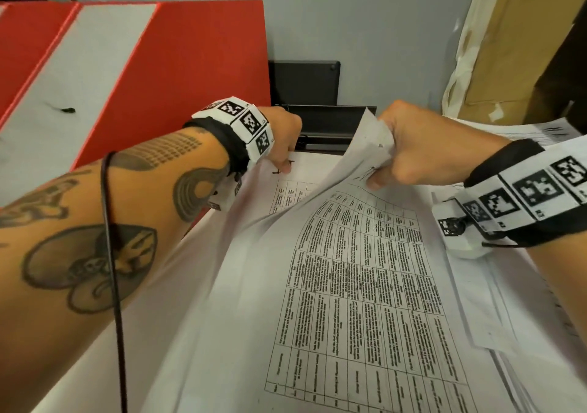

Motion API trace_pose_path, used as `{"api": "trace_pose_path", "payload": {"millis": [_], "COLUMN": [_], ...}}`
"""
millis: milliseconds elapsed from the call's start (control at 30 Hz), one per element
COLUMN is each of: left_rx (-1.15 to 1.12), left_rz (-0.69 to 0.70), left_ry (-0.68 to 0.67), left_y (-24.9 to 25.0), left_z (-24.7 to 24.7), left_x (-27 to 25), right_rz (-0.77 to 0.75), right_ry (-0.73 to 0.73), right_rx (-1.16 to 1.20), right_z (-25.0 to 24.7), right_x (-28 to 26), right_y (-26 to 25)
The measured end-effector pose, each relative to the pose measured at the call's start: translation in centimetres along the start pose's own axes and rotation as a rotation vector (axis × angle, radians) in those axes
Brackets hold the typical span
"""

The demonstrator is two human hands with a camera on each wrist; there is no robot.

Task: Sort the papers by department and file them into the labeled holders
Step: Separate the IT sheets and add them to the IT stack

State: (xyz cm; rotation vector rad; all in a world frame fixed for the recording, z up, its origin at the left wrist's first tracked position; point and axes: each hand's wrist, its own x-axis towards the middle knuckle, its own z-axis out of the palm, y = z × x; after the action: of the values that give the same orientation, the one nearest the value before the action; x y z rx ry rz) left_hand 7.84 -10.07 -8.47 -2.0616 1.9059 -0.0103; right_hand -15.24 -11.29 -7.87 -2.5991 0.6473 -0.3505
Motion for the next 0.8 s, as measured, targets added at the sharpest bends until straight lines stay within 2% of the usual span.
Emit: {"api": "trace_pose_path", "payload": {"millis": [233, 333, 400, 533, 600, 667, 700, 767, 800], "left_rx": [0.008, -0.088, -0.285, -0.800, -1.018, -1.130, -1.059, -0.619, -0.389], "left_rz": [-0.049, 0.064, 0.208, 0.488, 0.515, 0.432, 0.368, 0.268, 0.233], "left_ry": [0.185, 0.209, 0.140, -0.091, -0.130, -0.129, -0.105, -0.053, -0.085], "left_y": [0.4, 0.3, 0.3, 0.4, 0.1, -0.4, -0.6, -0.9, -0.8], "left_z": [-2.9, -3.9, -4.6, -5.7, -5.3, -4.2, -3.2, -1.4, -0.6], "left_x": [-2.4, -3.2, -3.9, -5.1, -4.9, -3.7, -2.9, -1.1, -0.4], "right_rz": [0.013, 0.028, 0.018, -0.052, -0.070, -0.078, -0.073, -0.067, -0.072], "right_ry": [0.017, 0.097, 0.151, 0.239, 0.273, 0.220, 0.166, 0.066, 0.040], "right_rx": [0.043, 0.003, -0.032, 0.011, 0.067, 0.080, 0.071, 0.044, 0.042], "right_z": [0.0, 0.3, 0.4, -0.4, -0.8, -1.0, -0.9, -0.8, -0.7], "right_x": [0.0, 0.1, 0.1, -0.1, -0.2, -0.5, -0.6, -0.7, -0.6], "right_y": [-0.4, -0.5, -0.9, -0.6, -0.2, -0.3, -0.4, -0.6, -0.5]}}
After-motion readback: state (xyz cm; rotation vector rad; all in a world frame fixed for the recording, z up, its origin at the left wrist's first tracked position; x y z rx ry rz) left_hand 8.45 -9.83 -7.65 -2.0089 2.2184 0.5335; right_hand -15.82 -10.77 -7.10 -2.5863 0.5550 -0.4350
